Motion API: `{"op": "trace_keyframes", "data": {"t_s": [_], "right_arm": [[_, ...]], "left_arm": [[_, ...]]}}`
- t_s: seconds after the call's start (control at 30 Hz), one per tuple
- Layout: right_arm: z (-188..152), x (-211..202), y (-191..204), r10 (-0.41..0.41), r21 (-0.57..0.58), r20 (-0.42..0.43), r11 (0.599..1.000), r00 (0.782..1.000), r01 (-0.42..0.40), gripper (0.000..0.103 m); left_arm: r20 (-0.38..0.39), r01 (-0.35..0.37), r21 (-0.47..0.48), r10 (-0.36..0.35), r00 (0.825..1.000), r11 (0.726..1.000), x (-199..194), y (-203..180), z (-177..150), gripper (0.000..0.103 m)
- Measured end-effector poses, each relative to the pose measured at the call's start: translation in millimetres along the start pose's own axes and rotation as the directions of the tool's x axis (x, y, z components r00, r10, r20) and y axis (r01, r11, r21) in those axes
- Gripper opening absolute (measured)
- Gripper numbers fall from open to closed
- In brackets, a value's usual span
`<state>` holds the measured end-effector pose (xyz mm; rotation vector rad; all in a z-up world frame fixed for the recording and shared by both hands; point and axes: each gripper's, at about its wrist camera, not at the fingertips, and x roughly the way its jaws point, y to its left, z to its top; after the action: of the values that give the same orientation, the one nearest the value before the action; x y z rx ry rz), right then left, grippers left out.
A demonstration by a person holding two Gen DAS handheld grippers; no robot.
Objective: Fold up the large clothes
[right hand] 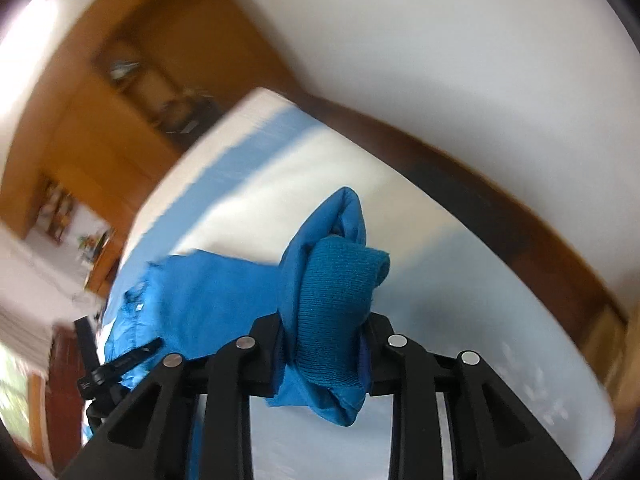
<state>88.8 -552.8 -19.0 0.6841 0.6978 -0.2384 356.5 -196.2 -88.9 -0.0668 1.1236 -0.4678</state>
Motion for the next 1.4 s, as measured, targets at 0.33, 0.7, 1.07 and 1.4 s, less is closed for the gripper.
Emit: {"op": "trace_keyframes", "data": {"t_s": [0.33, 0.7, 1.07, 1.4], "right_arm": [[-1, 91, 179, 0.013, -0.353, -0.081, 0.935, 0.997, -0.041, 0.028], [-44, 175, 291, 0.139, -0.481, -0.305, 0.831, 0.942, -0.279, 0.034], [-24, 155, 263, 0.189, -0.395, -0.316, 0.865, 0.93, -0.31, 0.044], [23, 186, 154, -0.18, -0.241, -0.174, 0.961, 0.968, 0.135, 0.045]], "left_arm": [[0.114, -0.105, -0.012, 0.105, 0.988, 0.994, -71, 36, 1, 0.053], [0.128, -0.097, -0.113, 0.112, 0.985, 0.989, -87, 102, 1, 0.058], [0.092, 0.067, -0.221, -0.048, 0.995, 0.973, -68, 117, 5, 0.075], [0.019, -0.023, -0.092, 0.025, 0.999, 0.995, -13, 65, 23, 0.031]]}}
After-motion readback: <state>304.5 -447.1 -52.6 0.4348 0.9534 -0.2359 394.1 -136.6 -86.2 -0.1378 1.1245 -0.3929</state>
